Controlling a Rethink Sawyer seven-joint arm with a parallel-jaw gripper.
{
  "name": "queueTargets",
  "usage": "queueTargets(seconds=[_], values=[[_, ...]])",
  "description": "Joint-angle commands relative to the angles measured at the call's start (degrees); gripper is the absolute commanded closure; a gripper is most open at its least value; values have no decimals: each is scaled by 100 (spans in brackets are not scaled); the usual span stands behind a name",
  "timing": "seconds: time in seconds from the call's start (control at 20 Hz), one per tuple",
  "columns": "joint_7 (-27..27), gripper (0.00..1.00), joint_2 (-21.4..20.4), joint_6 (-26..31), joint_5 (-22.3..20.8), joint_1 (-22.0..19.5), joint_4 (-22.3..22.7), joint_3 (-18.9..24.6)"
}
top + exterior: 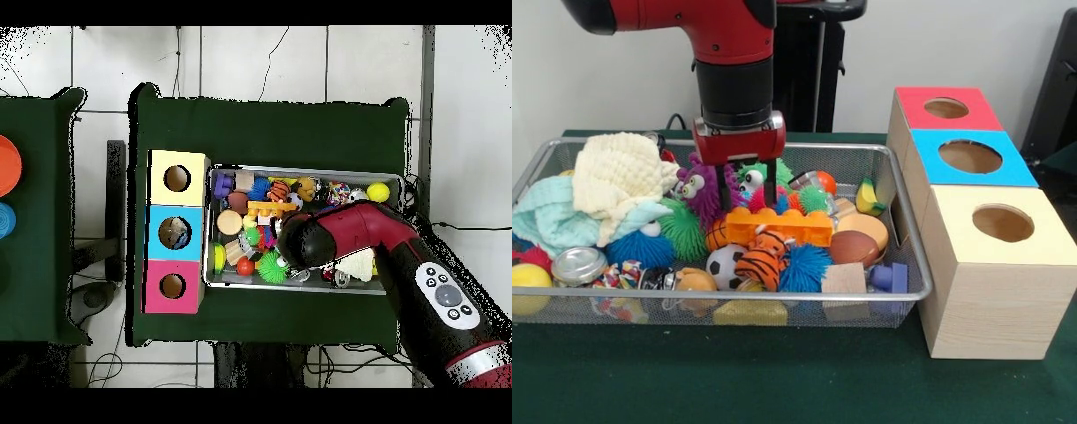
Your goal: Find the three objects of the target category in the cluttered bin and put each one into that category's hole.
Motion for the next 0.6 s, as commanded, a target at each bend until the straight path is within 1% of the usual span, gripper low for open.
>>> queueTargets(seconds=[0.05, 0.15, 0.35, 0.45, 0.6], values=[[-244, 0, 116, -773, -401, 141, 26, -101], [-187, 0, 342, -805, -294, 115, 66, -128], [171, 0, 690, -1194, -112, 30, 252, -243], [433, 0, 691, -1442, -86, 67, 333, -364], [494, 0, 675, -1603, -55, 130, 359, -456]])
